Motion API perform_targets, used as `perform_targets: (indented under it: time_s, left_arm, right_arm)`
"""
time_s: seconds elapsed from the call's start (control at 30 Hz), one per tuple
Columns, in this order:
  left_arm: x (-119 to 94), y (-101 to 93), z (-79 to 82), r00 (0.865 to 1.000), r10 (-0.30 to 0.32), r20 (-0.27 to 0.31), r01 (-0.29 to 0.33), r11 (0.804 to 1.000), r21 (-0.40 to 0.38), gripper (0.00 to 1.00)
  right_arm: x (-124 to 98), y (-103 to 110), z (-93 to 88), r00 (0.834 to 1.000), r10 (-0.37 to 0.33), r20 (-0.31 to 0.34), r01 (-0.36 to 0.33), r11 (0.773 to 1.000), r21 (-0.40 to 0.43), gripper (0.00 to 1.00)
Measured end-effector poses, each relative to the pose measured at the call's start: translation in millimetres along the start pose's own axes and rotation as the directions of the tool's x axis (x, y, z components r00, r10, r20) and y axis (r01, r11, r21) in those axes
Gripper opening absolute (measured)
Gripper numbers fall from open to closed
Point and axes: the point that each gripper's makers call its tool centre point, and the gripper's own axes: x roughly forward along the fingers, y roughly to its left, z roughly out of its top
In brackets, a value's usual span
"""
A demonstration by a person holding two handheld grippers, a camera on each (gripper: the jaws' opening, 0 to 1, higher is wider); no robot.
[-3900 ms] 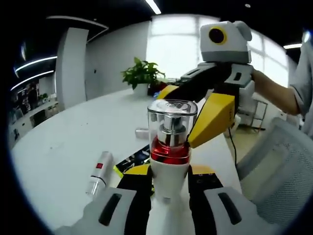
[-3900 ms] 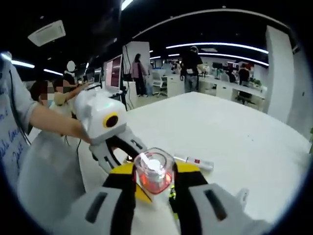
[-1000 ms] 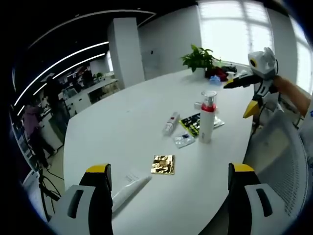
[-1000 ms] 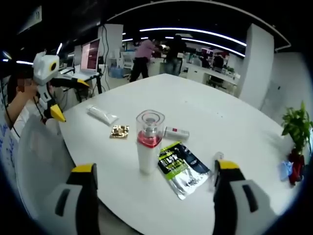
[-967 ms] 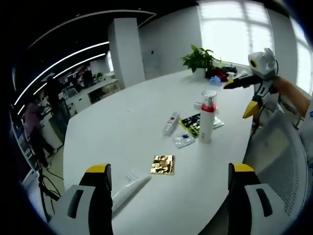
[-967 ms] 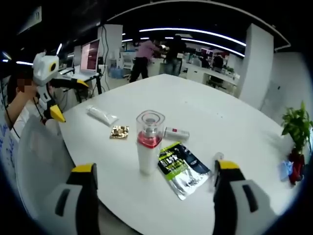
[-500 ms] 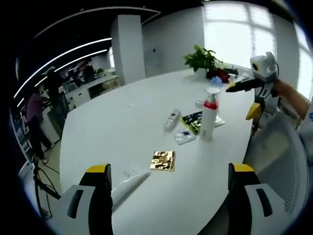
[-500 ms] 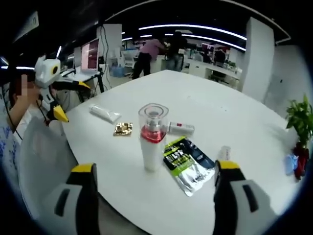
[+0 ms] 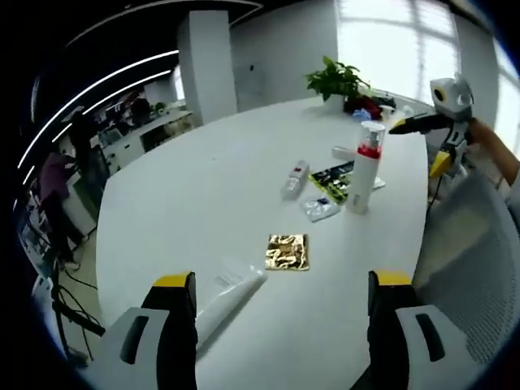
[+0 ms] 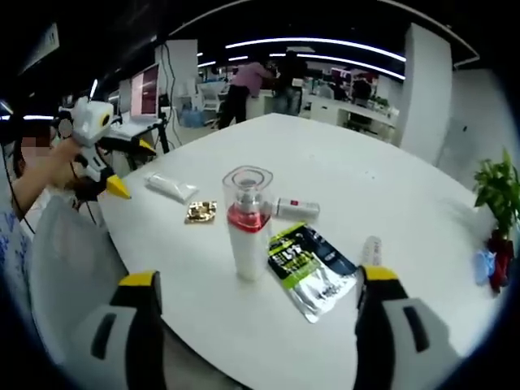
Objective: Arrange the skincare products in the storage area until every visible bottle or jar stands upright without overlapping.
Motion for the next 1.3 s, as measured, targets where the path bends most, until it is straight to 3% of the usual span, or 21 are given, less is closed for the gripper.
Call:
perform_targets:
  time_s: [0.43, 0.53, 0.7, 0.83, 1.0, 1.07, 1.17, 1.27, 1.3]
  left_arm:
    - [19.5, 12.3, 1.9, 0.995, -0.040, -0.092, 0.053, 0.989, 0.139, 0.70]
    - [26.0, 16.4, 0.1, 0.990, -0.048, -0.129, 0.072, 0.979, 0.192, 0.67]
    - [37.9, 19.7, -4.9, 0.979, -0.095, -0.180, 0.131, 0.971, 0.200, 0.60]
    - [42.1, 31.0, -19.8, 0.956, -0.090, -0.279, 0.162, 0.956, 0.245, 0.55]
    - [44.2, 39.5, -31.1, 0.928, -0.110, -0.357, 0.209, 0.946, 0.250, 0.48]
    - [45.4, 47.6, -36.6, 0.916, -0.091, -0.391, 0.204, 0.945, 0.257, 0.46]
    - [50.4, 57.4, -46.9, 0.887, -0.095, -0.453, 0.234, 0.936, 0.262, 0.44]
    - [52.4, 60.1, -52.3, 0.873, -0.102, -0.477, 0.250, 0.933, 0.259, 0.41]
    - [51.9, 59.6, -56.1, 0.861, -0.112, -0.497, 0.259, 0.936, 0.238, 0.40]
  right_arm:
    - [-4.3, 4.0, -3.4, 1.000, 0.013, -0.004, -0.013, 1.000, 0.008, 1.00]
    - [-5.0, 5.8, -5.8, 1.000, 0.019, -0.014, -0.019, 1.000, 0.005, 1.00]
    - [-5.4, 3.6, -5.1, 1.000, 0.013, -0.016, -0.013, 1.000, 0.003, 1.00]
    - [-6.2, 2.8, -4.1, 1.000, 0.012, -0.014, -0.012, 1.000, 0.003, 1.00]
    - [-5.5, 2.8, -6.7, 1.000, 0.014, -0.020, -0.014, 1.000, 0.008, 1.00]
    - [-5.0, 3.1, -7.5, 1.000, 0.016, -0.021, -0.016, 1.000, 0.008, 1.00]
    - [-5.5, 2.9, -8.1, 1.000, 0.016, -0.022, -0.016, 1.000, 0.009, 1.00]
    - [-6.6, 1.0, -8.5, 1.000, 0.013, -0.023, -0.013, 1.000, 0.010, 1.00]
    - [-7.0, 0.8, -8.7, 1.000, 0.014, -0.023, -0.014, 1.000, 0.009, 1.00]
